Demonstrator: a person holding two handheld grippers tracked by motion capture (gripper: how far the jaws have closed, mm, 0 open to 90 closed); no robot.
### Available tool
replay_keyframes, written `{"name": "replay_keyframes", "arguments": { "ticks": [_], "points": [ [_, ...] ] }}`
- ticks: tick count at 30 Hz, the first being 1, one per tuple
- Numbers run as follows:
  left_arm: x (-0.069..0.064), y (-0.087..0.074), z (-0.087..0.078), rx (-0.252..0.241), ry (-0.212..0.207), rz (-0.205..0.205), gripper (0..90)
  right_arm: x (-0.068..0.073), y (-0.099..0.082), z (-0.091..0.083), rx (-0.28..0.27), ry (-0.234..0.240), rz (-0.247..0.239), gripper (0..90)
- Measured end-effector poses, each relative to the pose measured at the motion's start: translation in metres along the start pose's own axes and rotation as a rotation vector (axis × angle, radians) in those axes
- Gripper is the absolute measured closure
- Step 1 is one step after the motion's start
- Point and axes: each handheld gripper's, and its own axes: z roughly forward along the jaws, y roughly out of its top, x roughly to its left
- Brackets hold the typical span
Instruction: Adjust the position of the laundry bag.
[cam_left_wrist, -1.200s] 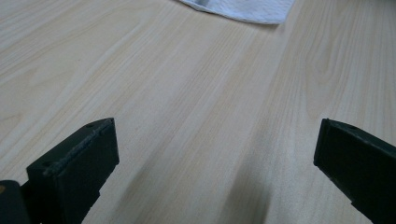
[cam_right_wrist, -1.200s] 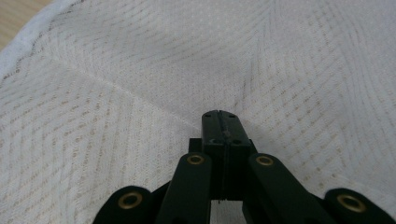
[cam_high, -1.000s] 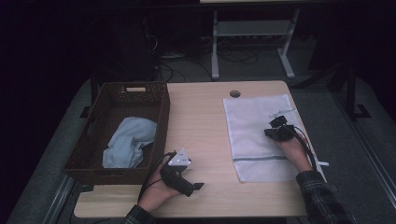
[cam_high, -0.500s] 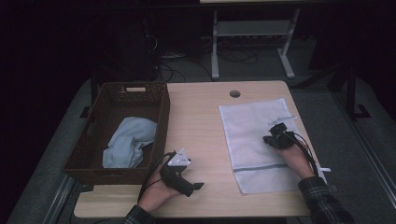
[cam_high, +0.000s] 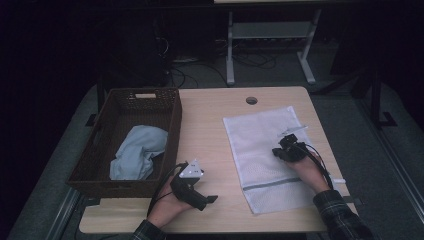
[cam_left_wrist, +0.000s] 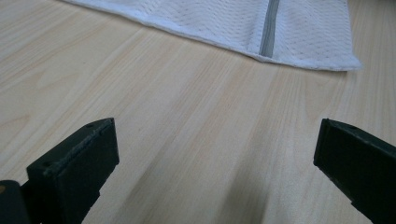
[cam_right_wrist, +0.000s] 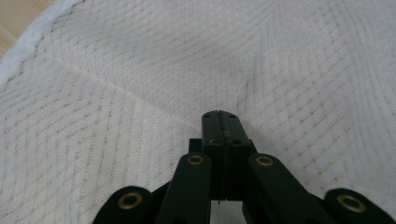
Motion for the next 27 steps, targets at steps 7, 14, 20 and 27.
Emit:
{"name": "replay_keyframes", "arguments": {
  "ticks": [7, 14, 20, 27],
  "points": [
    [0.0, 0.0, 0.0, 0.001, -0.001, 0.002, 0.0, 0.012, 0.009, 0.008, -0.006, 0.01, -0.011, 89.8],
    [0.0, 0.0, 0.0, -0.002, -0.002, -0.001, 0.0, 0.025, 0.017, 0.016, -0.017, 0.017, -0.025, 89.8],
    [0.001, 0.0, 0.0, -0.006, -0.008, -0.001, 0.0, 0.035, 0.023, 0.021, -0.026, 0.032, -0.028, 89.8],
    [0.001, 0.0, 0.0, -0.005, -0.01, 0.004, 0.0, 0.047, 0.033, 0.03, -0.033, 0.043, -0.046, 89.8]
  ]
}}
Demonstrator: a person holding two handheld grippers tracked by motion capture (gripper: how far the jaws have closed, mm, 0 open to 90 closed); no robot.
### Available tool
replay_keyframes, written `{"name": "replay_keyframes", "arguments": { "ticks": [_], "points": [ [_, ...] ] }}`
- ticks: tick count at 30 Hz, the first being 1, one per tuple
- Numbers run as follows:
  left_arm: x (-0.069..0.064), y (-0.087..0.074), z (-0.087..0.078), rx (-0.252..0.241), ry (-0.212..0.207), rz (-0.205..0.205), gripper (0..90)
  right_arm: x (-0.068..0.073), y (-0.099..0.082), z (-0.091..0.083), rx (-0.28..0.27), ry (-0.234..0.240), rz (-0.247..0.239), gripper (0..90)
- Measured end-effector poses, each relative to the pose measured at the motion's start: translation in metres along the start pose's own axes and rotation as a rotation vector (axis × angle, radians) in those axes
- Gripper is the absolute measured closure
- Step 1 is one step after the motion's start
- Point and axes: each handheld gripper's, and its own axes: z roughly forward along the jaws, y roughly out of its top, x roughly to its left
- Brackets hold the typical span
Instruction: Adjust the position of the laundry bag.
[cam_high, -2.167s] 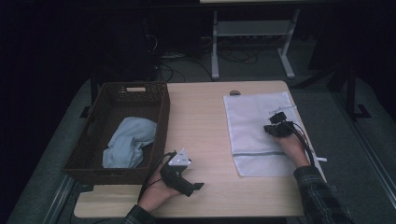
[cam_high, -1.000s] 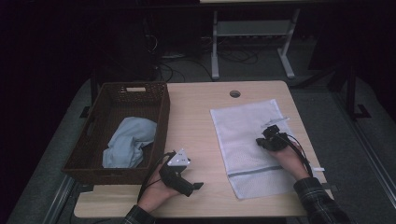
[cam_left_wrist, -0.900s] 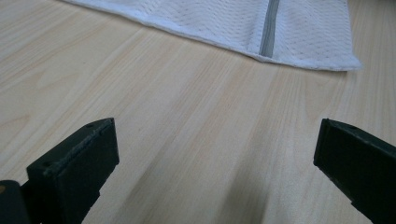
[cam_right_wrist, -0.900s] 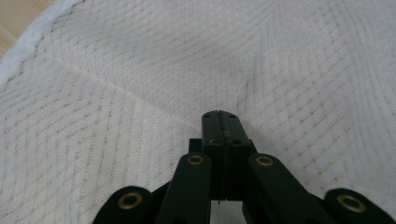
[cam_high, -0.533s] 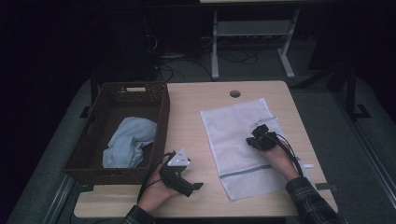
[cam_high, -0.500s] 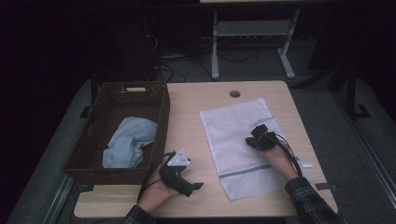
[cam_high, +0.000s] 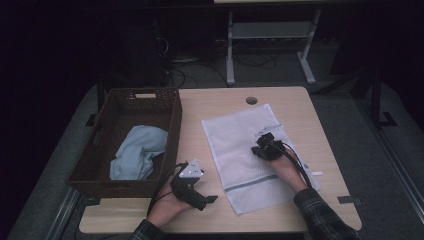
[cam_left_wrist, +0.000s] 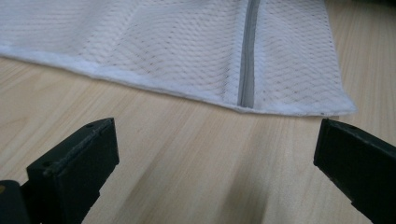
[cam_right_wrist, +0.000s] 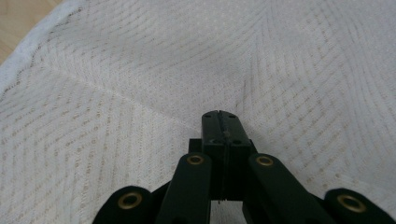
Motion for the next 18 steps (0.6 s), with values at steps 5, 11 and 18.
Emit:
{"name": "replay_keyframes", "arguments": {
  "ticks": [5, 11, 18],
  "points": [
    [0.0, 0.0, 0.0, -0.001, -0.003, -0.002, 0.0, 0.008, 0.006, 0.005, 0.002, 0.008, -0.026, 89.8],
    [-0.001, -0.001, 0.0, 0.005, -0.002, 0.002, 0.0, 0.009, 0.008, 0.002, -0.011, 0.02, -0.05, 82.0],
    [-0.002, -0.001, 0.0, 0.008, 0.002, -0.003, 0.0, -0.001, 0.005, -0.017, -0.052, 0.045, -0.056, 59.6]
  ]
}}
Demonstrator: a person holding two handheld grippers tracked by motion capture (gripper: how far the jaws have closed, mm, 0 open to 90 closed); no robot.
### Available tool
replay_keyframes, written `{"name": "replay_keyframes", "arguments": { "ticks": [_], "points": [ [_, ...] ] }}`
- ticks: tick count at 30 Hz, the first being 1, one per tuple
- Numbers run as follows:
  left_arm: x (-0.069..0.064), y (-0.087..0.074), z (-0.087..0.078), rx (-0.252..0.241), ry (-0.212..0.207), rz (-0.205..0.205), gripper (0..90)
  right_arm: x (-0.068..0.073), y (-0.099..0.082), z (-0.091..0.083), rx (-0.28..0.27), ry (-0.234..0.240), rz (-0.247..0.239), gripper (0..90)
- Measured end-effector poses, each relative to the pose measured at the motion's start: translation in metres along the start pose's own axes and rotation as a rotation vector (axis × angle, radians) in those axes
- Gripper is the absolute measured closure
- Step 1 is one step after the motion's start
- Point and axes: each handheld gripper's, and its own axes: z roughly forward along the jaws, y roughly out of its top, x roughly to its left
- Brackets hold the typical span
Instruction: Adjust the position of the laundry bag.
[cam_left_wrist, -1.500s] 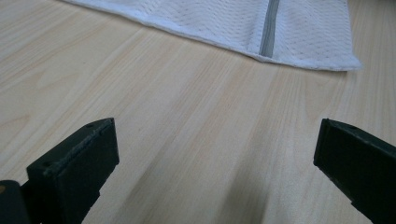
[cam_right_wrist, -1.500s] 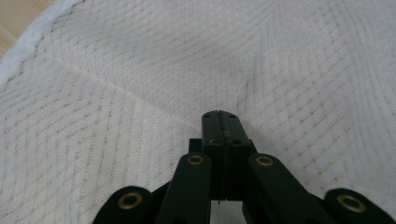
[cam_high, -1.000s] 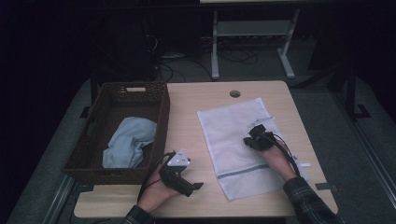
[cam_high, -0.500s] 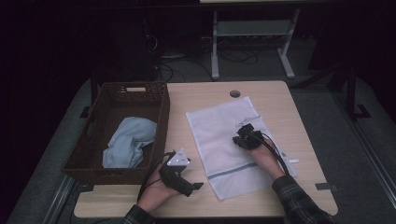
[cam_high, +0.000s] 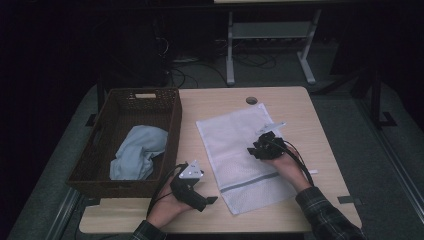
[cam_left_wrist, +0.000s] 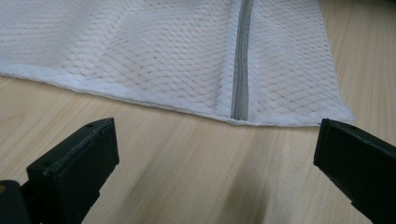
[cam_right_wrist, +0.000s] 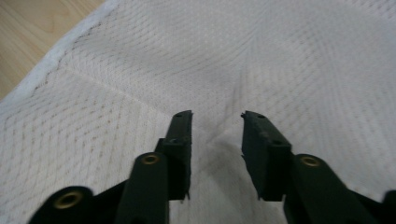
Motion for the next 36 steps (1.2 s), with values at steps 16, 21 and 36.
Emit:
{"name": "replay_keyframes", "arguments": {
  "ticks": [16, 21, 36],
  "points": [
    [-0.002, -0.002, -0.001, 0.003, 0.001, -0.001, 0.0, -0.021, -0.018, -0.052, -0.111, 0.087, 0.066, 40.1],
    [-0.002, -0.002, 0.0, 0.006, 0.003, 0.0, 0.0, -0.024, -0.032, -0.064, -0.111, 0.081, 0.066, 38.7],
    [-0.002, -0.002, 0.0, 0.006, 0.002, 0.007, 0.0, -0.033, -0.072, -0.09, -0.108, 0.068, 0.078, 37.7]
  ]
}}
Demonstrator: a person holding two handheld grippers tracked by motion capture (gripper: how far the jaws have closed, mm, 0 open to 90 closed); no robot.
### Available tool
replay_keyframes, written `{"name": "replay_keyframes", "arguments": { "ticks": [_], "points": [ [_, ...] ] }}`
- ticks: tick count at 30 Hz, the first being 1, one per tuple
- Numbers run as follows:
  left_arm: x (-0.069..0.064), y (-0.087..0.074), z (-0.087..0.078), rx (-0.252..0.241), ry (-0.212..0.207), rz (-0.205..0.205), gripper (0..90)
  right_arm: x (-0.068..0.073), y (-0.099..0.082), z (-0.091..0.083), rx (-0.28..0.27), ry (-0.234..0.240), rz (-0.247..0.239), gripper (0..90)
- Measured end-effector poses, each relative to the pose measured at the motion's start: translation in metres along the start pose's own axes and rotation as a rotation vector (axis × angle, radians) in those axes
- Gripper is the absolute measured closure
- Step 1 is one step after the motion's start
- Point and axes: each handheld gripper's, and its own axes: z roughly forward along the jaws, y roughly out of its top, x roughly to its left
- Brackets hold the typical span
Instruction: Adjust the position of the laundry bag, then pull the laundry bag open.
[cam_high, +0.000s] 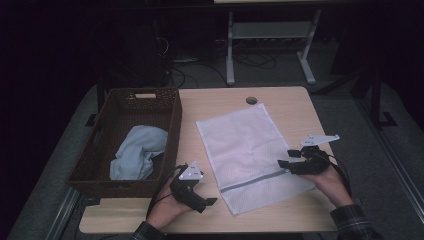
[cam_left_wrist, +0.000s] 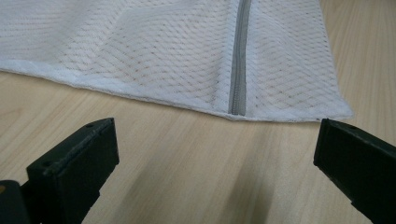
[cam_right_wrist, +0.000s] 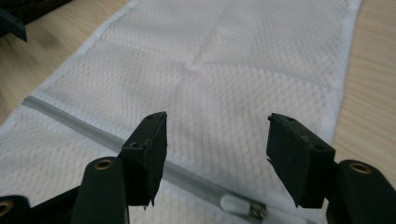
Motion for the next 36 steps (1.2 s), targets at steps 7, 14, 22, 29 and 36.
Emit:
{"name": "replay_keyframes", "arguments": {
  "ticks": [7, 14, 22, 29, 36],
  "points": [
    [-0.001, 0.001, -0.001, -0.006, 0.007, -0.006, 0.0, -0.01, -0.019, -0.012, 0.006, -0.038, 0.034, 37.6],
    [-0.001, 0.002, -0.001, -0.002, 0.016, 0.003, 0.0, -0.026, -0.03, -0.018, 0.016, -0.059, 0.072, 40.5],
    [-0.001, 0.003, -0.002, -0.005, 0.021, 0.011, 0.0, -0.042, -0.042, -0.014, 0.034, -0.078, 0.102, 48.1],
    [-0.003, 0.003, -0.003, 0.001, 0.026, 0.023, 0.0, -0.05, -0.042, -0.005, 0.051, -0.07, 0.065, 49.9],
    [-0.004, 0.002, -0.003, 0.007, 0.023, 0.023, 0.0, -0.047, -0.041, 0.003, 0.071, -0.07, 0.015, 53.7]
  ]
}}
